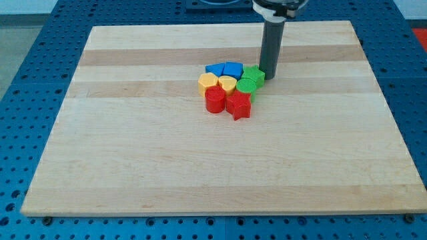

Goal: Separate the group of blocks

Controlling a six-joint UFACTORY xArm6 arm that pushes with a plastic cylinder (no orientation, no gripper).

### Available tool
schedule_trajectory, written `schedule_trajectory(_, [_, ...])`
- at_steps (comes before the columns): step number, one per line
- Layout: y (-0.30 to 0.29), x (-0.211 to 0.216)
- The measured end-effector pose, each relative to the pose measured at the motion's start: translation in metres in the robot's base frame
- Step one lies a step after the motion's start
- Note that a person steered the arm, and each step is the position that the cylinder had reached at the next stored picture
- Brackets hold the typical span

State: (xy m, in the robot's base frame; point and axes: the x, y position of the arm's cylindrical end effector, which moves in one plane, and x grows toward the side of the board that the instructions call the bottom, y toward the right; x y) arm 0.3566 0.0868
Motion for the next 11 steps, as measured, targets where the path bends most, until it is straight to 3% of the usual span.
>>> schedule_trajectory(2, [0.007,0.000])
schedule_trajectory(4, [0.062,0.007])
schedule_trajectory(6, [0.070,0.094])
schedule_trajectory(7, [0.047,0.137])
schedule_trajectory(8, [-0.003,0.153])
schedule_trajectory(9, [-0.041,0.149])
schedule_trajectory(10, [-0.037,0.132])
schedule_trajectory(11, [0.004,0.127])
